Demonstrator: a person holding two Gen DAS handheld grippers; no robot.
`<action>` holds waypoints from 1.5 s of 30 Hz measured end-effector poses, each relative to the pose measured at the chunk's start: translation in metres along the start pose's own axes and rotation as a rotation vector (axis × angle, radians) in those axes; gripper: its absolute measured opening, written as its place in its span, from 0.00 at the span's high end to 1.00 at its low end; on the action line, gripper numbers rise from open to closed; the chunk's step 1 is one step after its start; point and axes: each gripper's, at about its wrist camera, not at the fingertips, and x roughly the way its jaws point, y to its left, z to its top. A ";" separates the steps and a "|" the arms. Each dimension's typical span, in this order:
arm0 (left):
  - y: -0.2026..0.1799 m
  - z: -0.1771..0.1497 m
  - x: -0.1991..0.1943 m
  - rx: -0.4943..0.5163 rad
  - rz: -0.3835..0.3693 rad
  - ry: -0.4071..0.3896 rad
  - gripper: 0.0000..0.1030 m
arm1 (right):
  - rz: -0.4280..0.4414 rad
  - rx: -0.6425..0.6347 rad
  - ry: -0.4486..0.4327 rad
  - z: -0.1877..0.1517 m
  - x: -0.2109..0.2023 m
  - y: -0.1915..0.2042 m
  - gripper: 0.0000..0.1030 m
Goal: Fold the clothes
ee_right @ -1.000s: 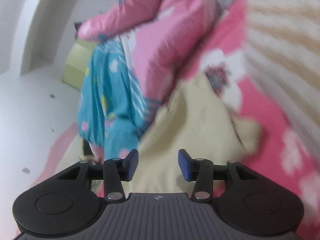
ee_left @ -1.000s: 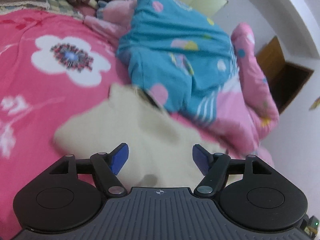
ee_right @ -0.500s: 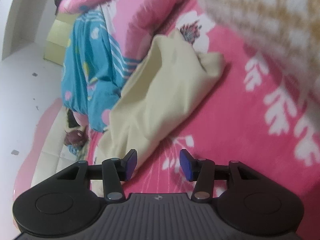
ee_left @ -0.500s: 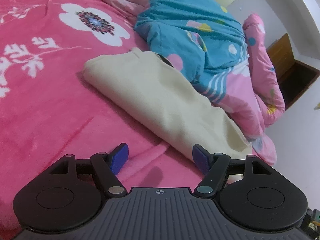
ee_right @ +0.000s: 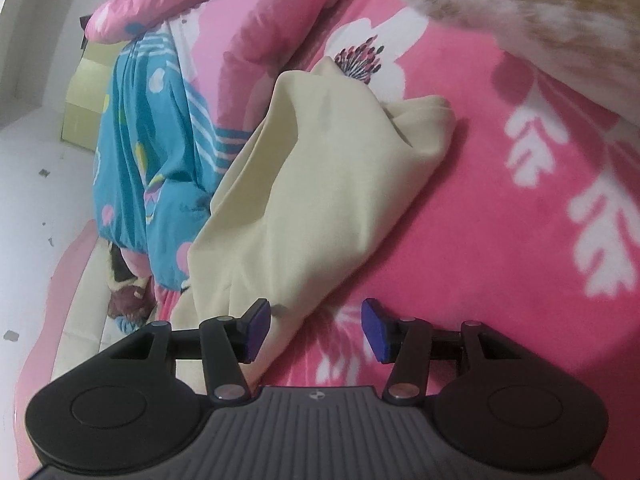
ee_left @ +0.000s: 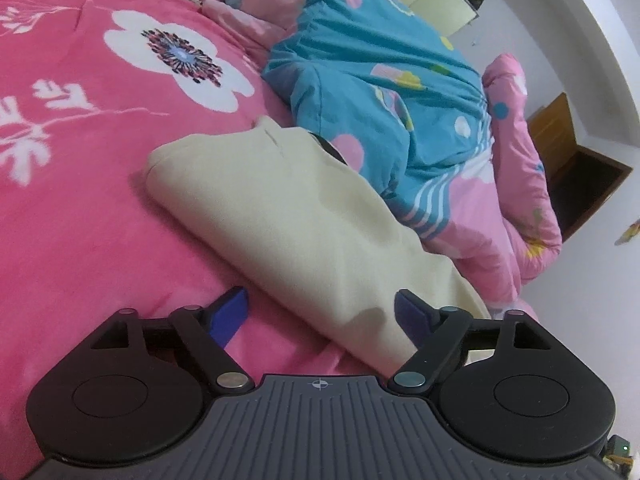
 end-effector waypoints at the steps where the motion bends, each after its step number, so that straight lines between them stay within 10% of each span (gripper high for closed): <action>1: -0.001 0.001 0.003 0.006 0.002 -0.002 0.14 | 0.006 0.008 -0.003 0.002 0.003 0.000 0.48; 15: -0.004 0.016 0.034 -0.016 0.036 -0.056 0.03 | 0.069 0.043 -0.033 0.023 0.043 0.003 0.48; 20: 0.003 0.020 0.039 -0.047 0.070 -0.095 0.29 | 0.092 0.014 -0.056 0.028 0.059 0.008 0.49; 30: 0.010 0.025 0.038 -0.075 0.104 -0.090 0.81 | 0.101 0.010 -0.104 0.027 0.066 0.006 0.86; 45: -0.007 0.021 -0.021 -0.046 0.093 -0.090 0.87 | 0.097 -0.031 -0.137 0.003 0.007 0.027 0.89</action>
